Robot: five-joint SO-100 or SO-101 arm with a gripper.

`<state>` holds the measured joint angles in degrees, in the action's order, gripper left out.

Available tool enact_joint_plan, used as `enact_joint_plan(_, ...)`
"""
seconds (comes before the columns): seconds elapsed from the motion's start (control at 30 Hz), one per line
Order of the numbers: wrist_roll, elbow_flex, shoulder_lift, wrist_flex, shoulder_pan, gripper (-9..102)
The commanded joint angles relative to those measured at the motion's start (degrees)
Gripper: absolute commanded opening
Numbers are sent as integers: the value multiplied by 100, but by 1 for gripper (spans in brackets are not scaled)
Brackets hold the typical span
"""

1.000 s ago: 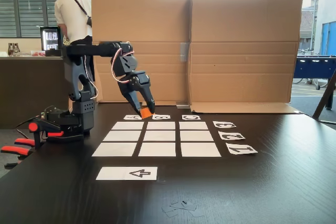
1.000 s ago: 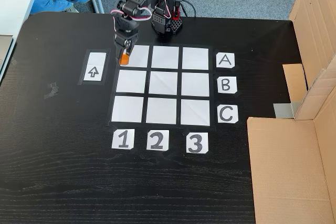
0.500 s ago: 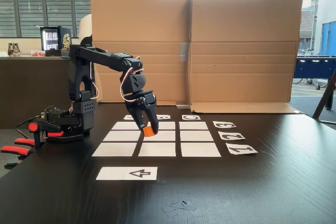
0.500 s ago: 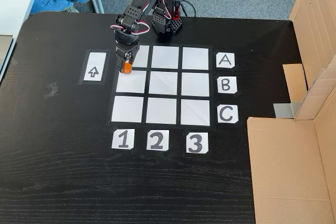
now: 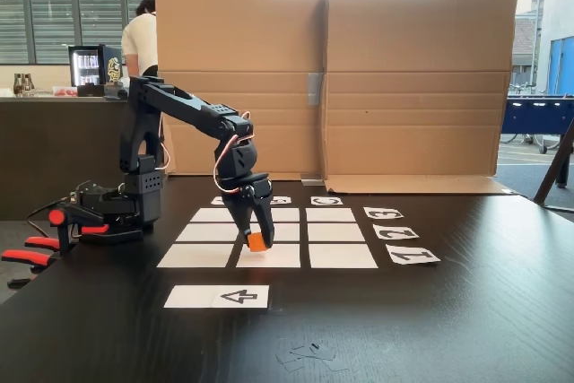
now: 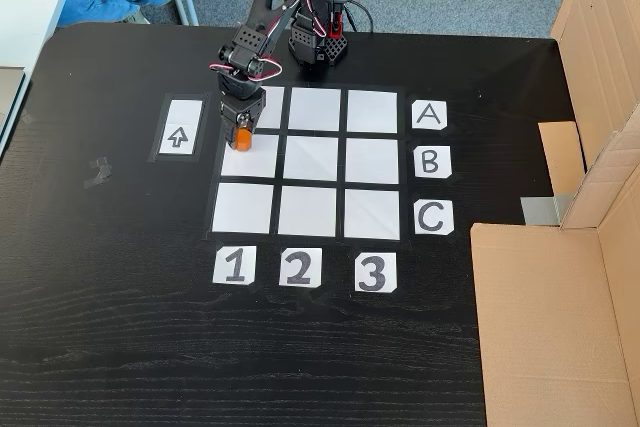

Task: Pick up the round, orange token and place it in the grid on square B1.

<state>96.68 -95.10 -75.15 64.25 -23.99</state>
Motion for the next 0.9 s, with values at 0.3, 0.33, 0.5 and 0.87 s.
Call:
enact_joint_plan(0.3, 70, 167, 97, -193, 53, 5)
enact_joint_plan(0.33, 79, 114, 79, -193, 53, 11)
enact_joint_plan(0.5, 105, -35, -18, -193, 18, 33)
enact_joint_plan(0.87, 97, -712, -1283, -141, 132, 59)
